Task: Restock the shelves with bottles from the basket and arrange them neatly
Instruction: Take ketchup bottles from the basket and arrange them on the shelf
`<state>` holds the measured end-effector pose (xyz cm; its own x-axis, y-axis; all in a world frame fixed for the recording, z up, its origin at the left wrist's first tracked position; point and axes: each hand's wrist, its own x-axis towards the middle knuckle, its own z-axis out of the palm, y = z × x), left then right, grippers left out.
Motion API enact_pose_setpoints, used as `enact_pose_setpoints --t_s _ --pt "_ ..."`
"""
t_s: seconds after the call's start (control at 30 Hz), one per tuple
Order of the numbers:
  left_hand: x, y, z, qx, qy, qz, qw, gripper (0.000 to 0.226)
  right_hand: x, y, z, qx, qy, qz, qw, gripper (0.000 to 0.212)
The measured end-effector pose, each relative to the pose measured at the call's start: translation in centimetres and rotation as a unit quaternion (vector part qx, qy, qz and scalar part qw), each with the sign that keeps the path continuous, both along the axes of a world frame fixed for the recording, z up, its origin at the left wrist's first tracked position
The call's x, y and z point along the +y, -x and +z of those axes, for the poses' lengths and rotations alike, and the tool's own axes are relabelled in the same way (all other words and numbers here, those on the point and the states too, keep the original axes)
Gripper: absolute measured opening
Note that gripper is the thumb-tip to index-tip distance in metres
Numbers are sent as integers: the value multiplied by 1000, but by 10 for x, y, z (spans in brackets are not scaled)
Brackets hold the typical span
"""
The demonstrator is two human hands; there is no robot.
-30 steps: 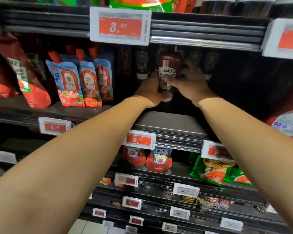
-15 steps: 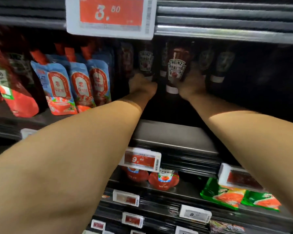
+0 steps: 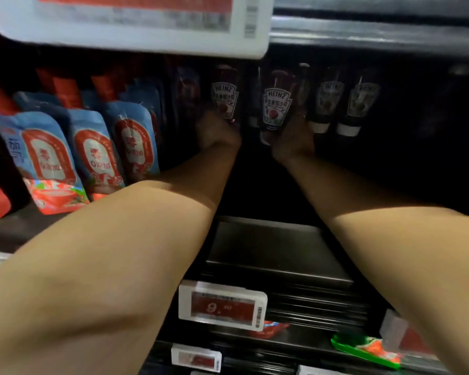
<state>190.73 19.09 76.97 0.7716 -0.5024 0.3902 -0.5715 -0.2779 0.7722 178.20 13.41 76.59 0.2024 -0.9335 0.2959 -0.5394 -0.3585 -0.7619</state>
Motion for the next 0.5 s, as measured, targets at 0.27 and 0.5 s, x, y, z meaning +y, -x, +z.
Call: enact_pose_setpoints --t_s 0.27,0.5 --pt "-3 -3 -2 31 19 -11 999 54 -6 -6 -2 9 11 17 1000 65" --pt "-3 -2 -3 54 7 -32 998 59 -13 -9 -3 5 4 61 998 65"
